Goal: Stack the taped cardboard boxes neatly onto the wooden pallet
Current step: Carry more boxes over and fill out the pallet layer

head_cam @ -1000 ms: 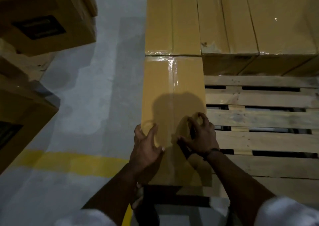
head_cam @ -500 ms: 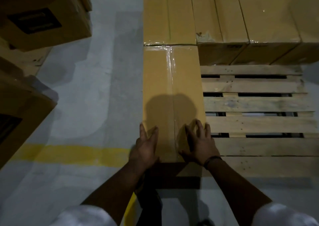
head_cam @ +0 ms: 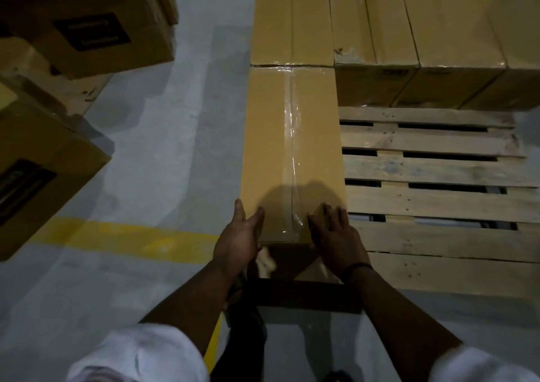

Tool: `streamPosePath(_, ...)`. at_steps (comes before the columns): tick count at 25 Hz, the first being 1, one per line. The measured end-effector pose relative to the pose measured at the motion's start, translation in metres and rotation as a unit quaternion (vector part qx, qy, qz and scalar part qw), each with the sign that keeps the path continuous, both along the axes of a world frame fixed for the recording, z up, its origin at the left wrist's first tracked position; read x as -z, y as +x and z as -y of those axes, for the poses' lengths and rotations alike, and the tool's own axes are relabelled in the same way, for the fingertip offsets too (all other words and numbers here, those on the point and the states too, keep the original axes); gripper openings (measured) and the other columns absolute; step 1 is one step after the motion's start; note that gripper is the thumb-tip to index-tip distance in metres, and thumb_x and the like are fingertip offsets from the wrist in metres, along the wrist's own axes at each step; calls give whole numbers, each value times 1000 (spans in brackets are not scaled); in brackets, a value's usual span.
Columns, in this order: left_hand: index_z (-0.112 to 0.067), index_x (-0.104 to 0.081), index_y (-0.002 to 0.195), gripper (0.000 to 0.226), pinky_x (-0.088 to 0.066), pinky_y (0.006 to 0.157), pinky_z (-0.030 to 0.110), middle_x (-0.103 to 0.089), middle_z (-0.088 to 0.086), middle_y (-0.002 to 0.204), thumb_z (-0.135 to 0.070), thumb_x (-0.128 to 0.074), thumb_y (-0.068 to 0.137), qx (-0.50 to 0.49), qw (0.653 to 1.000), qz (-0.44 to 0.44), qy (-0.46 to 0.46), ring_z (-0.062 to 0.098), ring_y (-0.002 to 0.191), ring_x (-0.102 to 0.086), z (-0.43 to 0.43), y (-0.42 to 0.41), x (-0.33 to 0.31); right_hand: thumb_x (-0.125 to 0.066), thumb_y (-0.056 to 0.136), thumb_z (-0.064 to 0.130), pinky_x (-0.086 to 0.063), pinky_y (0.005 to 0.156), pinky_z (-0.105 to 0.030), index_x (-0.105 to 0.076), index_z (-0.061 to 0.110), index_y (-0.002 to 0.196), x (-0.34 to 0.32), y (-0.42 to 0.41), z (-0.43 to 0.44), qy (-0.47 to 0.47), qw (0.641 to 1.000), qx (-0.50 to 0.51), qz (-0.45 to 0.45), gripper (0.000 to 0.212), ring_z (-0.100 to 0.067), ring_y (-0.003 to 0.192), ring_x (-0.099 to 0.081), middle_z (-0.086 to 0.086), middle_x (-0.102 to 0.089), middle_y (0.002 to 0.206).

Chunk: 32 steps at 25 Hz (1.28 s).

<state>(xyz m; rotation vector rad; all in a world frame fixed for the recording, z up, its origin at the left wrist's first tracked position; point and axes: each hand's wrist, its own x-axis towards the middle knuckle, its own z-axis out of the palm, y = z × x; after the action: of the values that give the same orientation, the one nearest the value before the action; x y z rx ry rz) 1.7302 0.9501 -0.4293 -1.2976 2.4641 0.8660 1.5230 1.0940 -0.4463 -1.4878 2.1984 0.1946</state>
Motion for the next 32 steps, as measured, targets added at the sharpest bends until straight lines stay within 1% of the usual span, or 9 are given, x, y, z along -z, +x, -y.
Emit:
streamPosePath(3,-43,-23,160,85,-50,103,40,8,14,171,-14,-67,94,6,1000,-5,-4,41,144,-40,0,-4,1,-54,99,39,-32,114,-59,-14,34,157,-2,-5,1,-6,1000,1,3,71,-43,151,6,-9,6,167)
streamPosePath(6,-45,-22,159,80,-50,101,42,9,12,171,-18,-64,97,6,1000,4,-11,42,141,-44,2,-11,4,-54,99,39,-30,115,-59,-14,34,156,0,-11,3,-11,1000,15,9,69,-42,152,5,-9,5,167)
streamPosePath(11,-40,-18,161,87,-54,94,41,8,17,170,-16,-69,95,30,999,20,-27,42,137,-48,4,-13,8,-54,99,41,-29,115,-60,-17,35,155,2,-11,4,-15,999,28,14,68,-42,152,3,-9,3,167)
streamPosePath(14,-41,-16,162,91,-54,95,41,9,17,170,-21,-73,93,31,999,33,-18,42,138,-48,6,-12,5,-54,99,39,-30,114,-59,-20,34,154,0,-8,4,-19,999,28,11,66,-42,152,2,-9,3,167)
streamPosePath(17,-40,-15,162,91,-52,96,40,10,16,170,-24,-73,94,33,998,45,-18,41,133,-53,8,-10,0,-55,99,38,-29,114,-60,-21,32,154,-4,-5,6,-19,999,23,21,65,-42,152,3,-8,3,167)
streamPosePath(20,-40,-14,162,89,-52,96,40,12,14,170,-21,-70,96,28,998,54,-20,39,134,-53,10,-8,-4,-54,99,38,-30,115,-60,-22,32,154,-2,-2,9,-17,999,24,27,63,-42,151,3,-8,2,167)
streamPosePath(24,-41,-15,162,91,-52,96,39,11,14,170,-15,-70,95,25,998,51,-13,37,135,-52,11,-9,-4,-55,98,40,-37,109,-60,-25,32,152,4,-3,8,-26,999,27,25,63,-44,150,-3,-10,-5,167)
streamPosePath(28,-39,-10,163,93,-51,96,44,14,15,169,-10,-67,95,46,995,85,-30,41,138,-45,7,-10,-3,-54,98,37,-40,107,-60,-32,30,149,5,-9,6,-38,998,23,36,56,-42,150,-6,-9,-8,166)
streamPosePath(32,-28,-11,162,83,-38,113,51,18,18,168,-32,-64,98,106,980,121,-116,45,149,-21,-8,-19,-19,-53,98,42,-43,103,-59,-36,27,146,-10,-8,-9,-48,997,42,38,53,-43,147,-16,-10,-18,162)
